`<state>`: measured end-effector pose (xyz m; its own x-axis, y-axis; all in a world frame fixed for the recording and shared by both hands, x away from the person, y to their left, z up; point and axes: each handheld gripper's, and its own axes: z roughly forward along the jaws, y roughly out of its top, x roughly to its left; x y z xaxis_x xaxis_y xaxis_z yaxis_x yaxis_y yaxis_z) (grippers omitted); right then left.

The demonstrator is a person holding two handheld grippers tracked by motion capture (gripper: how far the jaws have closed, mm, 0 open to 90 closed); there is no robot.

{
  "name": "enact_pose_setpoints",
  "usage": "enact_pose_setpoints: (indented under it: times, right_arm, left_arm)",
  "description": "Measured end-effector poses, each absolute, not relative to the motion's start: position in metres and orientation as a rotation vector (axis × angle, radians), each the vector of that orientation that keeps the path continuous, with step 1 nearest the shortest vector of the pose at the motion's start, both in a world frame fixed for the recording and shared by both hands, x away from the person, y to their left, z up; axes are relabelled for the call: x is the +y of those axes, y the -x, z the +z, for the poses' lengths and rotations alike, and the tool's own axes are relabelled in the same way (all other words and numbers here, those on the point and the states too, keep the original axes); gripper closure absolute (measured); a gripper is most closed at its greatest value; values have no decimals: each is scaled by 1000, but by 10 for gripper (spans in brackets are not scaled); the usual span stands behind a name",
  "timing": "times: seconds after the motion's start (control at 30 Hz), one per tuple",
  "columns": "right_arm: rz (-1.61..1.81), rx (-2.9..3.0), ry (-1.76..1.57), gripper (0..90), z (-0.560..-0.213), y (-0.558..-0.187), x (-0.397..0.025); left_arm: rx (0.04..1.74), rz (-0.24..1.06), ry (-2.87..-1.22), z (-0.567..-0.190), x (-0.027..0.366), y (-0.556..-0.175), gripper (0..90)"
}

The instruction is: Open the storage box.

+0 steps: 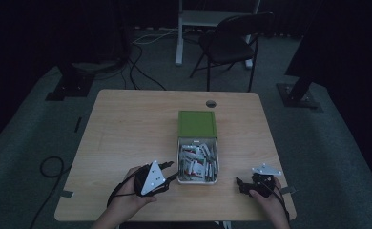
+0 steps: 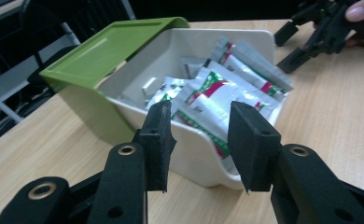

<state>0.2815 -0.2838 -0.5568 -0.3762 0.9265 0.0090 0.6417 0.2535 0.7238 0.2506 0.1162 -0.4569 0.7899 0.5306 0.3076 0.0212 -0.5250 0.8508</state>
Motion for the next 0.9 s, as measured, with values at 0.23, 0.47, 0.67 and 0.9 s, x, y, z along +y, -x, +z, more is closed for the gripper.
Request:
enact_pose_setpoints:
  times: [0.23, 0.47, 0.67, 0.9]
  right_arm:
    - [910, 2111, -1427, 111, -557, -281, -284]
    - [912, 2110, -1427, 111, -557, -282, -284]
    - [911, 2110, -1426, 111, -557, -281, -284]
    - [912, 2110, -1427, 111, -557, -281, -284]
  left_arm:
    - [496, 710, -2000, -453, 142, -261, 610]
    - [578, 723, -1977, -453, 169, -274, 610]
    - [649, 707, -1952, -451, 189, -290, 610]
    - [728, 708, -1948, -464, 214, -296, 610]
